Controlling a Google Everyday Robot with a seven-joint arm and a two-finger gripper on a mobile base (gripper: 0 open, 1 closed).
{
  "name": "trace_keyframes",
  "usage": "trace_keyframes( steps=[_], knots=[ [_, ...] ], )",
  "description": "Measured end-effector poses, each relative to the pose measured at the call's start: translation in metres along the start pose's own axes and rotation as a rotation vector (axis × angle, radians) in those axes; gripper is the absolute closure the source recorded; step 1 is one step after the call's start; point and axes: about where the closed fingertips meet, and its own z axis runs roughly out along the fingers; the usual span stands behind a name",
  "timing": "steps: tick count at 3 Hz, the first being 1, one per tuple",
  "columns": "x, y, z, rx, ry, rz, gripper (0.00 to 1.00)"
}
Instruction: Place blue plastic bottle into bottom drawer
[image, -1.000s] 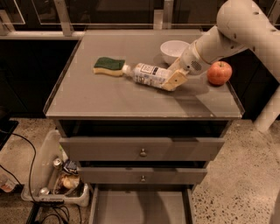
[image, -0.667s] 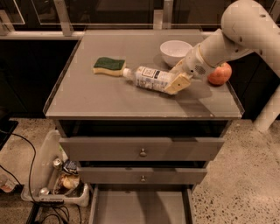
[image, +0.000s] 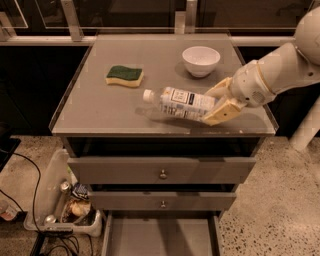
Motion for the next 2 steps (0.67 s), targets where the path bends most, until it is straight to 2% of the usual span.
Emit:
trace_keyframes(
  steps=[1,2],
  knots=[
    [0.012,0.042,-0.031,0.028,-0.014,-0.031,1.00],
    [0.039,0.085,-0.058,0.102,0.000,-0.020,1.00]
  ],
)
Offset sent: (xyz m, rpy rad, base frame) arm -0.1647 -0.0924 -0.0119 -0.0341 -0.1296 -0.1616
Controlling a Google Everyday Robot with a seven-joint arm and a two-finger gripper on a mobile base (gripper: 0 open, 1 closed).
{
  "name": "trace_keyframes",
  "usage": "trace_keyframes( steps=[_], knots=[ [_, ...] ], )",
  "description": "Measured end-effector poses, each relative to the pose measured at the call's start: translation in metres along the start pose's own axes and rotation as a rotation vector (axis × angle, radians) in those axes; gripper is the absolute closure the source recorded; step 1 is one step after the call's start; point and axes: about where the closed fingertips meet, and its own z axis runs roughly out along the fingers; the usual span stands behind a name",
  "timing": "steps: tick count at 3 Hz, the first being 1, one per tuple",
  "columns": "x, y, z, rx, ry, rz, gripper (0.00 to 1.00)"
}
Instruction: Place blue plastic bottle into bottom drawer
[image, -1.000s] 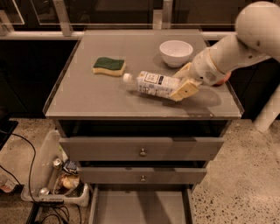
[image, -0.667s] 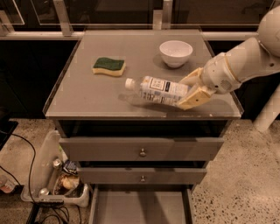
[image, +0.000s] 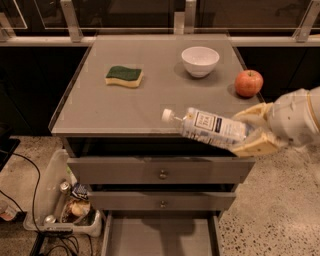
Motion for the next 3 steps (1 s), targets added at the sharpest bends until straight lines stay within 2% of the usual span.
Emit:
trace_keyframes(
  steps=[1,2,3],
  knots=[
    [0.038,0.035,0.003,0.078,0.023,0.060,1.00],
    [0.092,0.061,0.037,0.096,0.050,0.157,1.00],
    [0.092,0.061,0.037,0.096,0.050,0.157,1.00]
  ],
)
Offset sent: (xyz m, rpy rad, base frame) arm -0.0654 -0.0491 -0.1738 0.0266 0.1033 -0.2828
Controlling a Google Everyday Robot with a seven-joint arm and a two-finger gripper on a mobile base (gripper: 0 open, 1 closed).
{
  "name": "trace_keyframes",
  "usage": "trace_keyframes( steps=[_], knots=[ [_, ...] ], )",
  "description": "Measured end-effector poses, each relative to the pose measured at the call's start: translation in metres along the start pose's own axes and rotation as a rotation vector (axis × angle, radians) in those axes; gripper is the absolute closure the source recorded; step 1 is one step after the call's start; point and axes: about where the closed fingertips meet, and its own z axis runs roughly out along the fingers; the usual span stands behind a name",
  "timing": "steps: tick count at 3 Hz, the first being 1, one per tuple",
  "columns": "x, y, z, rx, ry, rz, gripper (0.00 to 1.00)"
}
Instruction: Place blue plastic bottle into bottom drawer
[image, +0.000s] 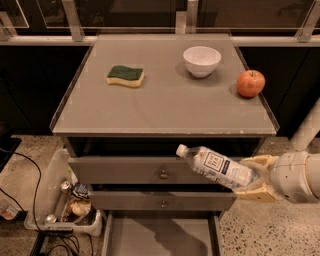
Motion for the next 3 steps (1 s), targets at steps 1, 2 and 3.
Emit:
trace_keyframes(
  steps=[1,2,3],
  knots=[
    [0.014,0.012,0.033,-0.044,0.027,0.018,1.00],
    [0.052,0.028,0.088,-0.097,0.051,0.036,1.00],
    [0.094,0.040,0.137,-0.115,0.059,0.059,1.00]
  ],
)
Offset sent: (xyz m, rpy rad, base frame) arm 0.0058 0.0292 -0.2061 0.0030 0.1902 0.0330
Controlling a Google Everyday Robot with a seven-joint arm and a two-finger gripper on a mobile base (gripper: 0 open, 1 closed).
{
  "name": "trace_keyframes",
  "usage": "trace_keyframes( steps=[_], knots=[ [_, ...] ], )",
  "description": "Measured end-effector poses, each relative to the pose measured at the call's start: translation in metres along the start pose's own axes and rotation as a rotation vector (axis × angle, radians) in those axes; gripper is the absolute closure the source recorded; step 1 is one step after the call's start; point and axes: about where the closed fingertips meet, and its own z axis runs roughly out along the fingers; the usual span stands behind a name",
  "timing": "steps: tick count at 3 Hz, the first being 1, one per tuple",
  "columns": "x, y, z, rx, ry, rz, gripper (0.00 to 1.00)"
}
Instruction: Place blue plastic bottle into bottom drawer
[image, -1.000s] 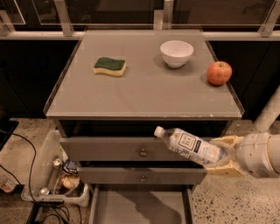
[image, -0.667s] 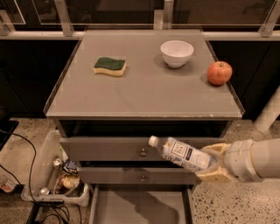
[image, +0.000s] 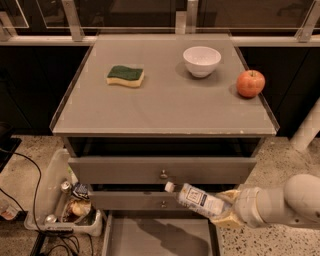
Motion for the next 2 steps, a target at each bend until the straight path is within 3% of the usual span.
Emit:
trace_keyframes(
  steps=[1,2],
  knots=[
    [0.0317,0.0044,0.0458,-0.022,0.024,-0.009,1.00],
    [0.0317,0.0044,0.0458,-0.022,0.024,-0.009,1.00]
  ],
)
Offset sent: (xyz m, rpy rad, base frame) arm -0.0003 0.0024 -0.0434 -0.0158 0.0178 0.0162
